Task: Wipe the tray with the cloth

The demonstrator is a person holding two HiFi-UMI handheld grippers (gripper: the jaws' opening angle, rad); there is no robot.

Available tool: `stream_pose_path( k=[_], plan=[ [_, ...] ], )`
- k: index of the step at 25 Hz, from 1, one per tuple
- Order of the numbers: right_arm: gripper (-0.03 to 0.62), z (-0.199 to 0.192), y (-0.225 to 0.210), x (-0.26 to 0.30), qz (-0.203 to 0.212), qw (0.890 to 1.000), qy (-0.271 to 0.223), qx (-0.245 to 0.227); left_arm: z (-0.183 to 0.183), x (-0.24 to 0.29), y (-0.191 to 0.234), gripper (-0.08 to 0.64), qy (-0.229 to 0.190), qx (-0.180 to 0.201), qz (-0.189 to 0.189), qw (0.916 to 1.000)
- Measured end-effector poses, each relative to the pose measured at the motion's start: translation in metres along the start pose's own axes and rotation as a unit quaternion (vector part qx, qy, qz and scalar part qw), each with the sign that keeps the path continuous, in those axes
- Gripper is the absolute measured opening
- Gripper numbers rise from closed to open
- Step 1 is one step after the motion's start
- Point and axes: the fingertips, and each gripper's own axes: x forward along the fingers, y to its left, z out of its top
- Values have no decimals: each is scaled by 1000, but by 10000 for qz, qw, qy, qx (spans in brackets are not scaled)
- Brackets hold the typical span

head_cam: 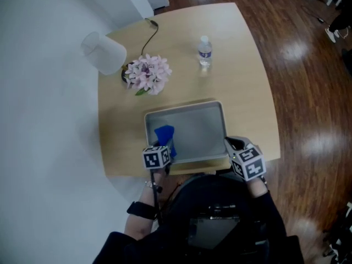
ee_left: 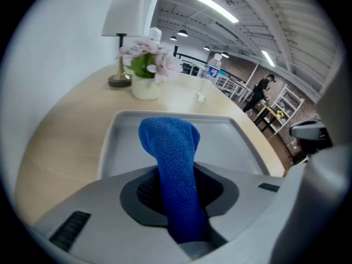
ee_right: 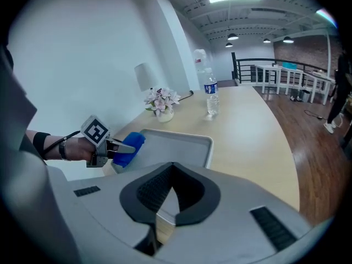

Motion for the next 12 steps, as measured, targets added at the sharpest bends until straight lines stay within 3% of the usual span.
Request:
stream_pose_path(
  k=[5, 8, 12],
  plan=[
    [5, 1, 13, 2, 1, 10000, 5, -64, -20, -14, 69, 123, 76, -175, 447, 9988],
    [5, -2, 19, 2, -25, 10000, 35, -85, -24, -9, 76, 120, 68, -240, 370, 9990],
    [5, -4, 20, 0, -84, 9999, 55, -91, -28, -1, 68, 120, 112, -42, 371, 9992]
  ],
)
